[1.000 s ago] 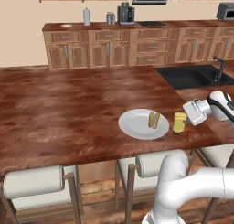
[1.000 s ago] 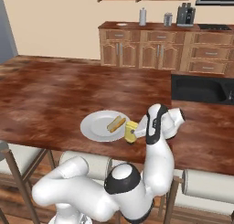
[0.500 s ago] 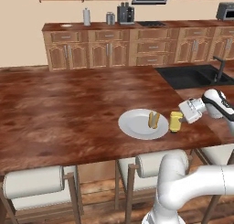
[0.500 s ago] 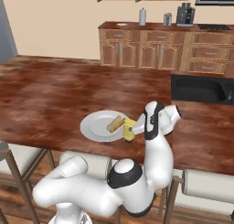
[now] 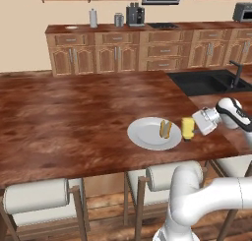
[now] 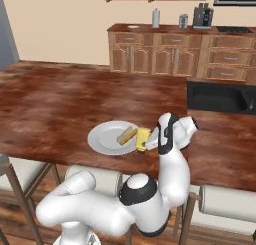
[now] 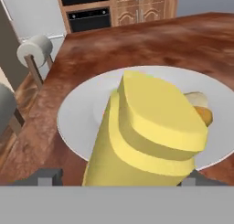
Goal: Move the hot dog bun to the plate on the dining table and place the condiment next to that plate. Then navigate to the fridge and take the sausage and place it on the plate as well.
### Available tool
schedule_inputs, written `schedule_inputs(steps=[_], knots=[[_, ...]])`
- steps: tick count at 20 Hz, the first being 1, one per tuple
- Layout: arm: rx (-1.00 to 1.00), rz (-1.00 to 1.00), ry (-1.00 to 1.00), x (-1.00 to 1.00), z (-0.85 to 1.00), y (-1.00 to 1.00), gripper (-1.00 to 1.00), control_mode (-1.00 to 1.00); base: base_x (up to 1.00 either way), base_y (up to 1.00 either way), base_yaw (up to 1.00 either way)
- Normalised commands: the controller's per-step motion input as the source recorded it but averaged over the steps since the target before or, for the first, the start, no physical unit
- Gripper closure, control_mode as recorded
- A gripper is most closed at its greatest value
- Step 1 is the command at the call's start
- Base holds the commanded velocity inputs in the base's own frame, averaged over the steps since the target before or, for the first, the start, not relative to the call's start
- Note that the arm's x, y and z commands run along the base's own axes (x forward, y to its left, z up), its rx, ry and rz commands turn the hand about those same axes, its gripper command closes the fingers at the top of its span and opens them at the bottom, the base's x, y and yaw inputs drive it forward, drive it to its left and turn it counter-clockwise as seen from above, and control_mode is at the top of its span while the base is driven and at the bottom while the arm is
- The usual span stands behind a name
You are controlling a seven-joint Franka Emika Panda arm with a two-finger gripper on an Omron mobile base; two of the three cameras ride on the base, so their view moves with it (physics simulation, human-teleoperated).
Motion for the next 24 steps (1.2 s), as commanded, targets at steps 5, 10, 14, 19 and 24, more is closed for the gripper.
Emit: schedule_inputs(steps=[5, 10, 14, 19, 24], knots=[[0.00, 0.00, -0.07, -0.14, -0.01, 0.00, -1.00, -1.00, 0.00, 0.00, 0.00], [0.00, 0.00, -0.14, -0.07, 0.06, 0.00, -1.00, -1.00, 0.00, 0.00, 0.00], [0.00, 0.00, -0.19, -0.05, 0.16, 0.00, -1.00, -1.00, 0.00, 0.00, 0.00], [0.00, 0.00, -0.19, -0.04, 0.13, 0.00, -1.00, -1.00, 0.00, 0.00, 0.00], [0.00, 0.00, -0.15, -0.07, 0.01, 0.02, -1.00, -1.00, 0.00, 0.00, 0.00]])
